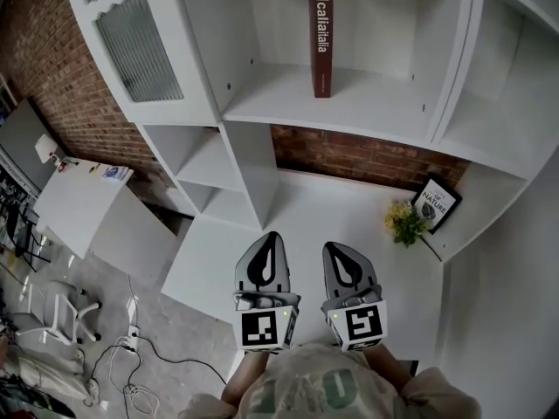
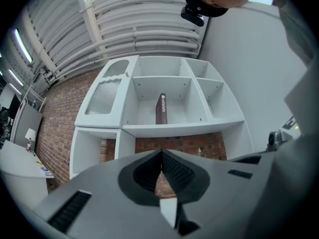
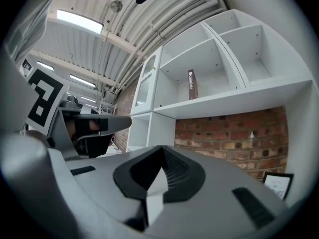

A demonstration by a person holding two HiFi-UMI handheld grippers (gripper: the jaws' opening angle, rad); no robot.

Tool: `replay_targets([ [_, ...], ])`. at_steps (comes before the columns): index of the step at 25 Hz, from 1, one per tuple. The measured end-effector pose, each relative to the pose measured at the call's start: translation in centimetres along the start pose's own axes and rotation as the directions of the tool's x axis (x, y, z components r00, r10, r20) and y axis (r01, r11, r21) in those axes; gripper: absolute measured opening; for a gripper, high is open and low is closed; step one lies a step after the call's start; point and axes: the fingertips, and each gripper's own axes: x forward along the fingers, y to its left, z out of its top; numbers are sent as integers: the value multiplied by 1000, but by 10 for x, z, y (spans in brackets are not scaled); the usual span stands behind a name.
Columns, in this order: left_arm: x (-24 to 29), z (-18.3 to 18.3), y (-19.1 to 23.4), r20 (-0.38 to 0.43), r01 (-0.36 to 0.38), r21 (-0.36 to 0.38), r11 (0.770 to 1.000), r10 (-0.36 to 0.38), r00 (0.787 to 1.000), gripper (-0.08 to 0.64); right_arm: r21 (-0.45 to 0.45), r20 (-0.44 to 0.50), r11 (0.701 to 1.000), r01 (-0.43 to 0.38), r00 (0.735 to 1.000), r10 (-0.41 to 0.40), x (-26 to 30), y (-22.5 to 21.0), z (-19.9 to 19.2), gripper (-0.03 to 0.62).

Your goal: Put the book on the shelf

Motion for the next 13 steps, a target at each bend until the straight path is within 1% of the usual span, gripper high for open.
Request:
replay_targets([
  [4,-1,-3,-4,-38,8,-4,1000,-9,999,13,7,9,1000,-5,1000,5,0,-1,2,14],
  [7,3,8,-9,36,30,-6,1000,-30,999,12,9,23,1000,0,1000,0,1,-2,5,14],
  [8,3,8,-9,41,31,-3,1000,-30,999,12,5,25,1000,-2,1000,1,1,-1,6,15],
  [13,4,-2,-10,1,32,11,999,-32,999,12,-7,22,1000,-22,1000,22,1,0,5,15],
])
